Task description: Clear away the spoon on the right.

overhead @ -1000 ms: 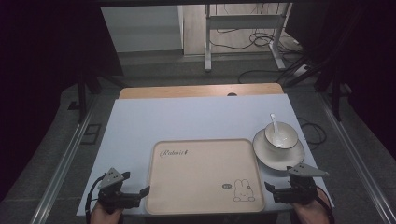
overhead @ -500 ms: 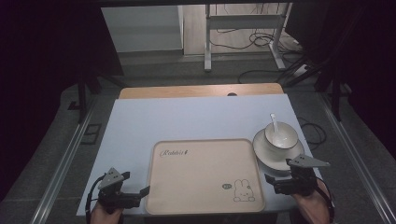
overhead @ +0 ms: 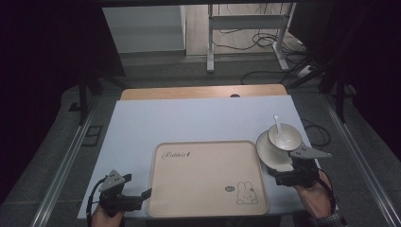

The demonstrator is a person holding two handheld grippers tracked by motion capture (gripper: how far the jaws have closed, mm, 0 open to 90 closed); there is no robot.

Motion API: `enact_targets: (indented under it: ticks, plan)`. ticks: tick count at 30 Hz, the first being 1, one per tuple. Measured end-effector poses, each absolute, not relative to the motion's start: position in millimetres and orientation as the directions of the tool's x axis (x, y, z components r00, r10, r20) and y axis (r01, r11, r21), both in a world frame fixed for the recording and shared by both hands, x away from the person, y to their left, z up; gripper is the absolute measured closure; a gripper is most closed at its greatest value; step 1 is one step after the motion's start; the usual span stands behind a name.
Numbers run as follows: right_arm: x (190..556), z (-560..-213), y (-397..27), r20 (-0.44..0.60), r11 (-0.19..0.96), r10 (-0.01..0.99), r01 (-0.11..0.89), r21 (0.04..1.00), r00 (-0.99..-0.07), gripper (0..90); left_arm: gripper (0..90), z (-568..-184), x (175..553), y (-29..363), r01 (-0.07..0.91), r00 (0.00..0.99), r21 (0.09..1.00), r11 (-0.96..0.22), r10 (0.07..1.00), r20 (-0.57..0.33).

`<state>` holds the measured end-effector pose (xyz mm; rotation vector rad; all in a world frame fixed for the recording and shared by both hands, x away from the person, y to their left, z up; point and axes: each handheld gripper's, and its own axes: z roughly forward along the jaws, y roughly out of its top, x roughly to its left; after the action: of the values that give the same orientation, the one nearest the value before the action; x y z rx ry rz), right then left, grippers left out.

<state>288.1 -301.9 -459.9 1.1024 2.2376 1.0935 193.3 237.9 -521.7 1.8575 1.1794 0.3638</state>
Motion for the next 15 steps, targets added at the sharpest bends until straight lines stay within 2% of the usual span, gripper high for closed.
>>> enact_targets:
  ticks: [15]
  plan:
    - [310.9,-453.8,-303.1,-0.011,0.363,0.815,0.496,0.788,-0.579,0.2,2.0,-521.8,193.5,238.5,0.587,0.491,0.795,-0.150,0.848,-0.202]
